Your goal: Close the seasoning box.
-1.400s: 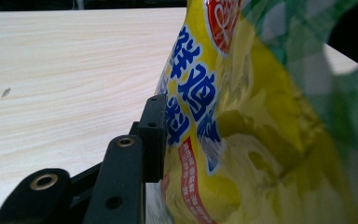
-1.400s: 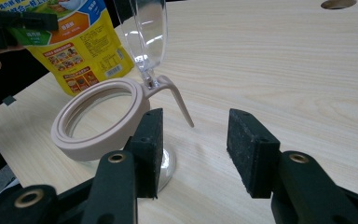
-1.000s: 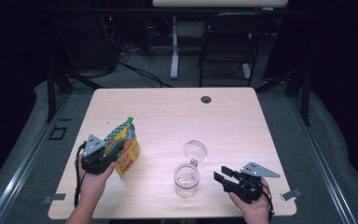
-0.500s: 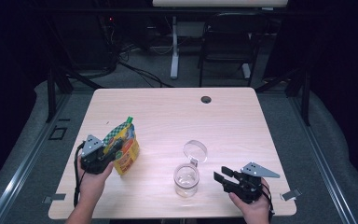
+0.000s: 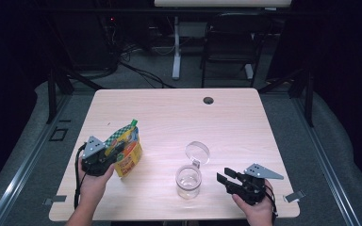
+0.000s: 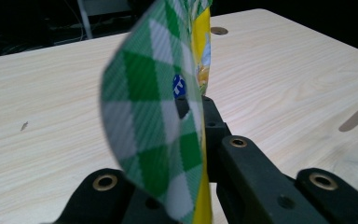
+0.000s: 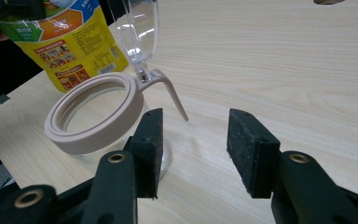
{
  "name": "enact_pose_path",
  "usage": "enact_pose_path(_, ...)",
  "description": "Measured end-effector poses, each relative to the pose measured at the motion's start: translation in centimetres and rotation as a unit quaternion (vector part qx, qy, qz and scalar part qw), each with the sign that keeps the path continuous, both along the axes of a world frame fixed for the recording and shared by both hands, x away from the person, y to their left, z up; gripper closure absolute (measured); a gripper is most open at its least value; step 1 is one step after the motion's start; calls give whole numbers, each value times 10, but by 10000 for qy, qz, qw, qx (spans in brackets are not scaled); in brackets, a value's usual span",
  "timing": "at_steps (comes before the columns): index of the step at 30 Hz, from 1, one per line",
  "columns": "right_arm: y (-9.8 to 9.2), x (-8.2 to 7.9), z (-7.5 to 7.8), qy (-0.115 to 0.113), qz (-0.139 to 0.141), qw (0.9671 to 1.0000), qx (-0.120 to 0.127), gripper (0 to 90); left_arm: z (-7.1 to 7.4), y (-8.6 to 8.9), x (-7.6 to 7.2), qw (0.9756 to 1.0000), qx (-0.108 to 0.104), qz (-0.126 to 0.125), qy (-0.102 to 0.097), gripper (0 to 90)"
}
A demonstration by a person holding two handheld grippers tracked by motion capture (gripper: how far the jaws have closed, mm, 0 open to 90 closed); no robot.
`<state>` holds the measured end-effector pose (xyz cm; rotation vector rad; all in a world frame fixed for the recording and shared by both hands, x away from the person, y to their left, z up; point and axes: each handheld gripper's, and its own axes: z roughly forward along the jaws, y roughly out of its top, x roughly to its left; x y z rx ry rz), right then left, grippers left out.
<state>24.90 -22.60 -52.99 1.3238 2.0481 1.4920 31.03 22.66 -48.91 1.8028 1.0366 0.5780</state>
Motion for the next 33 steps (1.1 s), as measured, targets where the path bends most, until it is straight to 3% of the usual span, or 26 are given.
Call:
enact_pose_path(10,-1,0,0,5,-4,10000,8,559,4,-15,-8,9990,-132,-426,8,899)
enact_pose_path(17,-1,1,1,7,13,10000,7,559,3,-32,-16,9963,-1,-862,57,899)
enact_pose_path(19,-1,1,1,12,19,10000,10,558,3,-34,-18,9953,-56,-967,64,898)
enact_pose_path(26,-1,3,1,0,46,10000,0,559,3,-32,-24,9904,-195,-1356,175,897)
enact_pose_path(30,1,5,1,-6,65,10000,34,558,3,-27,-27,9902,-233,-1368,173,897)
enact_pose_path(33,3,6,1,4,100,9999,12,558,3,-25,-29,9899,-140,-1405,136,896)
